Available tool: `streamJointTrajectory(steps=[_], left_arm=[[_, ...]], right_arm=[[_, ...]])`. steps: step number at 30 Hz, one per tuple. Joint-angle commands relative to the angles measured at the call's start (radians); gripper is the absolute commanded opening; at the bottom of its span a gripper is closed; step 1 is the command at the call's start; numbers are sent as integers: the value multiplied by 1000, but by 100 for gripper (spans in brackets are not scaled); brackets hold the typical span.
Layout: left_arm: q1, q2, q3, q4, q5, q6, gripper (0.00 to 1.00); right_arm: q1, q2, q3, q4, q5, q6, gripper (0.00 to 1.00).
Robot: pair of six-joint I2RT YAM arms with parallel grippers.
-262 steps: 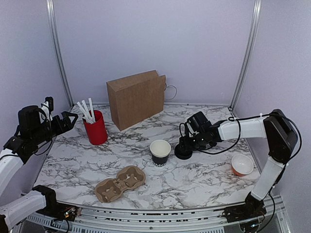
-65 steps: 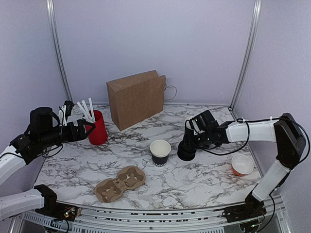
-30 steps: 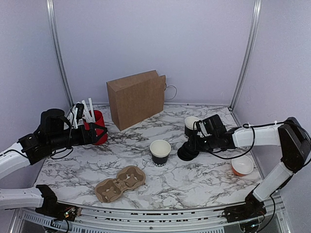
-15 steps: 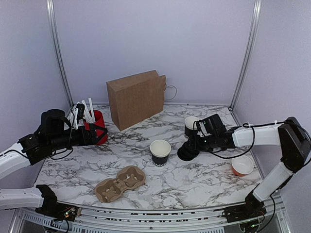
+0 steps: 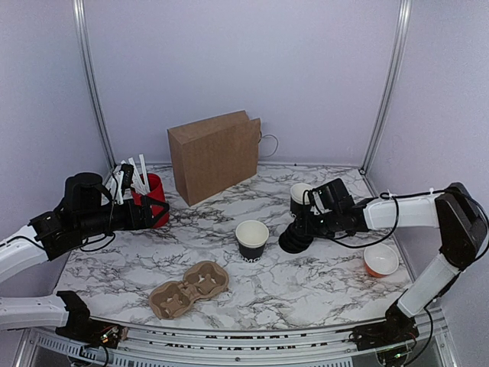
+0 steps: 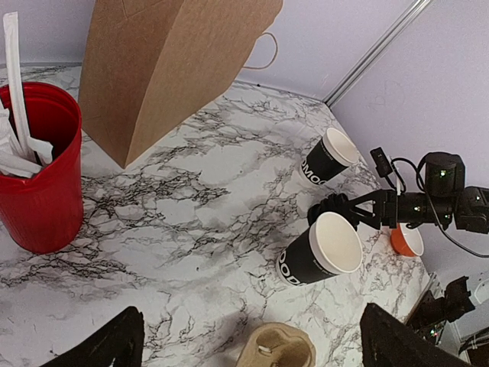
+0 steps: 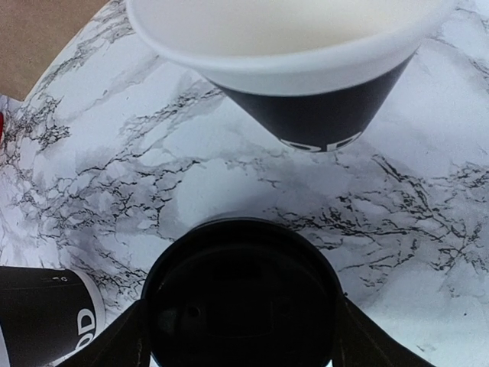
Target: Pack the takeout coffee
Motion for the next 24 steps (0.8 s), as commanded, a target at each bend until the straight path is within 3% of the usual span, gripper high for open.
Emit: streamJointTrajectory(steps=[1,24], left_arm=[[-5,7,-2,23,-7,19,99],[-5,12,7,20,-9,25,99]], right_arm=[[-4,12,44,-3,8,2,77],[-6,35,30,7,8,-2,80]])
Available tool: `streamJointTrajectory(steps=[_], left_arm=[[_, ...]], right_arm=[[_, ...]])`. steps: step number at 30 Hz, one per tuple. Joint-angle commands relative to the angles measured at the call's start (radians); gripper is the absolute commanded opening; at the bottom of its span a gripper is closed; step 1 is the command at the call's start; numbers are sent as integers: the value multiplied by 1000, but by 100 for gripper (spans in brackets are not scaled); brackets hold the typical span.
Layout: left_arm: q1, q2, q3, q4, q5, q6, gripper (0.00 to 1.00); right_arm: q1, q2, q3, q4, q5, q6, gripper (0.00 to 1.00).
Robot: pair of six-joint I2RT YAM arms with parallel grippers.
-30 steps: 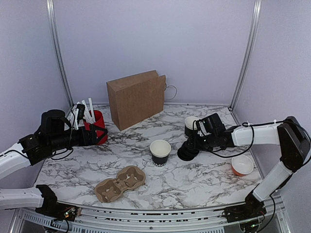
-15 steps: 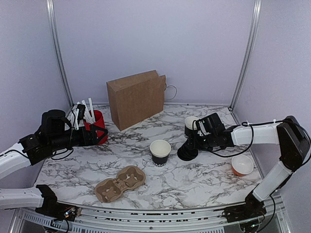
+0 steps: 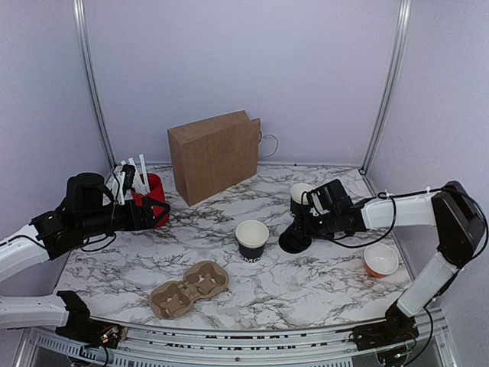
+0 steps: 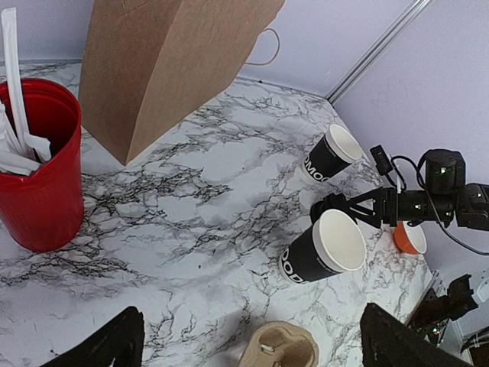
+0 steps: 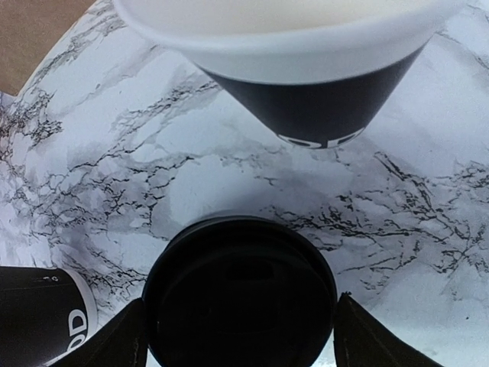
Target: Pack the takeout coffee
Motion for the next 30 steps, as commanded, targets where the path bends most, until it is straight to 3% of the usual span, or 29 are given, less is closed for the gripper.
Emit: streamJointTrajectory(steps=[1,15,30], left_arm=[[-5,-2,8,19,-9,22,99],[-5,-8,3,12,-13,24,99],[-5,1,6,14,-14,21,99]], right_arm=[[-6,21,21,16,-1,10,80],[-6,14,20,15,11,18,69],[-6,-58,12,-24,36,17,69]])
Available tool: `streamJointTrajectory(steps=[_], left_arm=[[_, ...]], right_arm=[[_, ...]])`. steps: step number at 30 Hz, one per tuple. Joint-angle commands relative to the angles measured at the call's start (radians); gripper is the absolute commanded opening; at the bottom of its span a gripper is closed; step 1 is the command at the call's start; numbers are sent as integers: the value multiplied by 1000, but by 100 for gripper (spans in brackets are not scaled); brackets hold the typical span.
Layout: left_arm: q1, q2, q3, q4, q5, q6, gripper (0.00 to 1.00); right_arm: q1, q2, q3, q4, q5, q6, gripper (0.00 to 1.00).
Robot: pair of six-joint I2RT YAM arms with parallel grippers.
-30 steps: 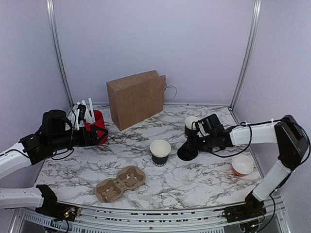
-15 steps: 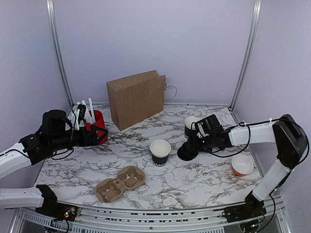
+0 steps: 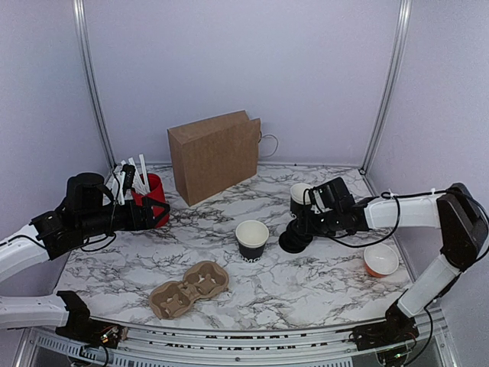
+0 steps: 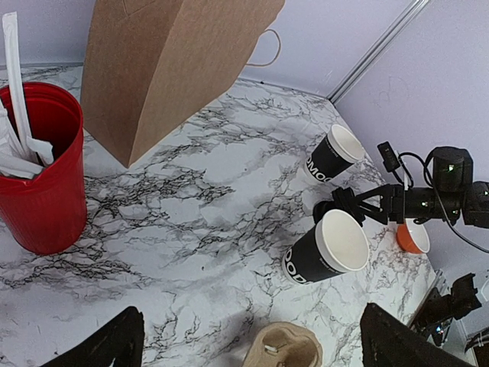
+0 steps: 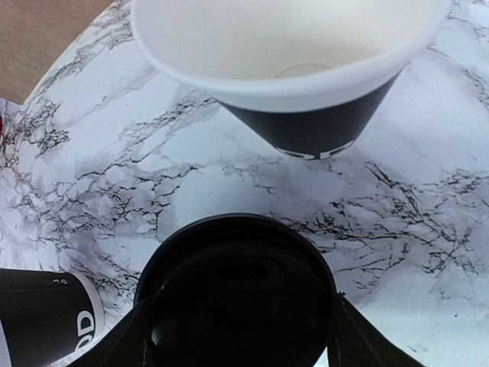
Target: Pack the takeout coffee
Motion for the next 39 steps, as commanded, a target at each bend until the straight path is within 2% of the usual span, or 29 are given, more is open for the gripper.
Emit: streamJointTrajectory(steps=[1,15,30,35,39], left_arm=[[-4,2,6,13,-6,8,99],[-4,-3,4,12,-4,8,99],[-5,3,8,12,-4,8,99],[-4,15,17,15,-3,2,99],[-4,25,21,27,2,-11,99]], right_arm=[[-6,-35,10,-18,16,10,69],[-7,-16,-7,5,0,17,74],[-2,-38,3,-15,5,5,73],[41,-86,30,-70,31,-5,73],[121,-112,69,-131,71,-7,73]])
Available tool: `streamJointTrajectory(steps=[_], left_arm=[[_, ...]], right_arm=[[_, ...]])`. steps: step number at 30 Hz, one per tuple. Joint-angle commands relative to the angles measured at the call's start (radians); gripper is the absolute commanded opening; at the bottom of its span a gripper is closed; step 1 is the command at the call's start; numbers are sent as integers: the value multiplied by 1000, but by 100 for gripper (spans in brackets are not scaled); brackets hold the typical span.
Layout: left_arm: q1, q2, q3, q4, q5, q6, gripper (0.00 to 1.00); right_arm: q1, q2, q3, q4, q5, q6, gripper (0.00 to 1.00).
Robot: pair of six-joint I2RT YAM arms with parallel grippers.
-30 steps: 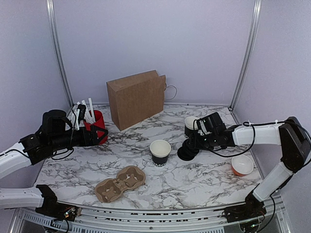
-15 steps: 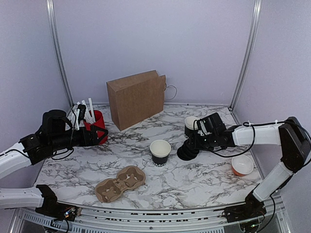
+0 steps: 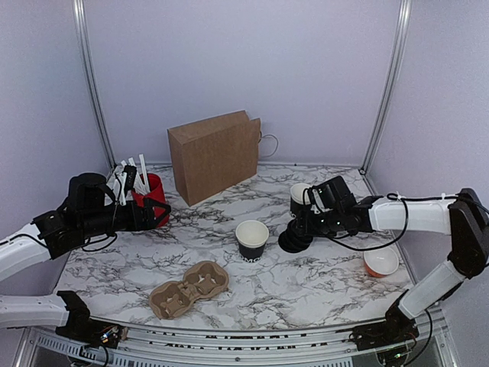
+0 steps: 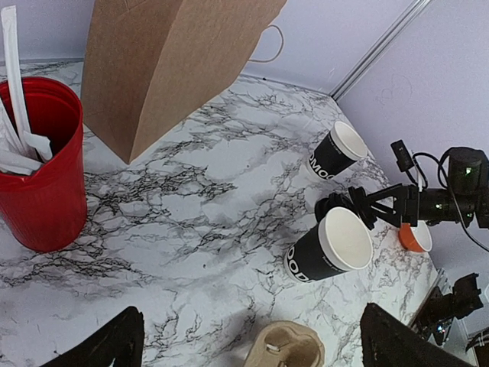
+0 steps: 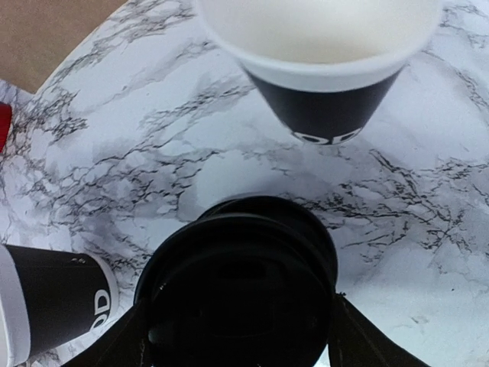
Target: Pack the takeout coffee
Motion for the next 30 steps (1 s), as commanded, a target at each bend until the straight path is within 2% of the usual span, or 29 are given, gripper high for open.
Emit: streamJointTrajectory(steps=[1,12,22,30], left_arm=[[-4,16,22,29,6,-14,99],[-26,80,14,118,35,-64,99],[-43,88,-4,156,-15,-102,99],[-43,58,-25,149,-29,-96,99]], right_arm=[[92,-51,81,-83,62,-14,73],[223,-112,210,-199,107,-21,73],[390,78,428,-357,228,-103,74],[433,177,522,-415,297,-117,74]])
